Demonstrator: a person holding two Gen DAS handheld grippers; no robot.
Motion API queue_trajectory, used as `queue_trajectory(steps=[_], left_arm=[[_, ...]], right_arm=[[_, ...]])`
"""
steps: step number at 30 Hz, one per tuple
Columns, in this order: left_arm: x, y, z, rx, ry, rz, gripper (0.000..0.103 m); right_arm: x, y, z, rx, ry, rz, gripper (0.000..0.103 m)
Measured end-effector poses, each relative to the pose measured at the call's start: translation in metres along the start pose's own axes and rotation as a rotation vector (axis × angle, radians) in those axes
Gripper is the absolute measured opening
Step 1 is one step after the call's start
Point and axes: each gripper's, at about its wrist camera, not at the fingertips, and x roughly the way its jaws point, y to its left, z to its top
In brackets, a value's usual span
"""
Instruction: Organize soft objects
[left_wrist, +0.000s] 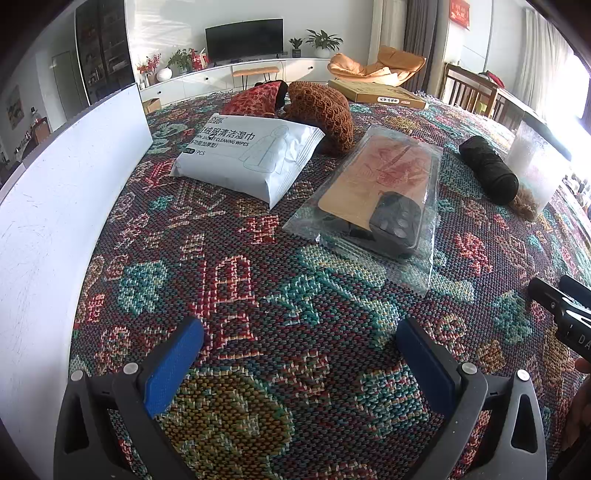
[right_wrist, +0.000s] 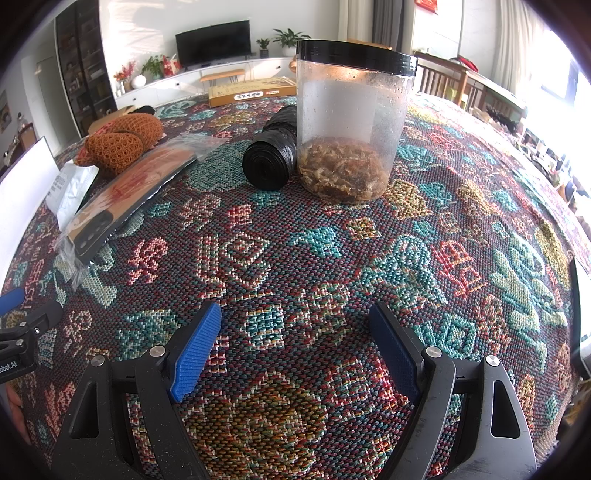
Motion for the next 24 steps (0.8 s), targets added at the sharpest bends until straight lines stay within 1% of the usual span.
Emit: queue_trajectory(steps=[3,4,6,7,9,11,13,14,15,18,21,22,23,24], left_arm=[[0.000,0.001,0.002,-0.001,0.016,-0.020,0.103],[-0.001,0.002,0.005,-0.010,0.021,-0.044,0.103],[-0.007,0.004,0.012,-0.030,0.010,-0.115,0.103],[-0.009,0.001,0.019,-0.024,0.006,-0.147,0.103],[-0.013,-0.013,0.037,0.041,0.002,-0.184,0.103],[-0.014,-0.039,0.059,0.163,-0.009,-0.173,0.103],[-0.006,-0.067,0.078,0.294,0.001,-0.138,0.103],[0.004,-0.078,0.087,0.339,0.020,-0.119,0.103],[0.015,-0.085,0.095,0.360,0.048,-0.109,0.103],[0.047,-0.093,0.114,0.353,0.102,-0.098,0.103],[0.072,-0.096,0.117,0.347,0.156,-0.111,0.103],[0.075,-0.097,0.115,0.369,0.142,-0.079,0.103],[0.075,-0.098,0.114,0.374,0.123,-0.091,0.103],[0.076,-0.096,0.116,0.363,0.129,-0.094,0.103]], right_arm=[[0.000,0.000,0.000,0.000,0.000,0.000,0.084],[0.000,0.000,0.000,0.000,0.000,0.000,0.084],[0.000,0.000,0.000,0.000,-0.001,0.000,0.084],[0.000,-0.001,0.000,0.000,0.000,0.000,0.084],[0.000,-0.001,0.000,0.000,0.000,0.000,0.084],[0.000,-0.001,-0.001,0.000,0.000,0.001,0.084],[0.000,-0.001,0.000,0.000,0.000,0.001,0.084],[0.000,-0.001,0.000,0.000,0.000,0.001,0.084],[0.000,-0.001,-0.001,0.000,0.000,0.001,0.084],[0.000,-0.001,-0.001,0.000,0.000,0.001,0.084],[0.000,-0.001,-0.001,0.000,0.000,0.000,0.084],[0.000,-0.001,-0.001,0.000,0.000,0.000,0.084],[0.000,-0.001,-0.001,0.000,0.000,0.001,0.084],[0.000,-0.001,-0.001,0.000,0.000,0.001,0.084]])
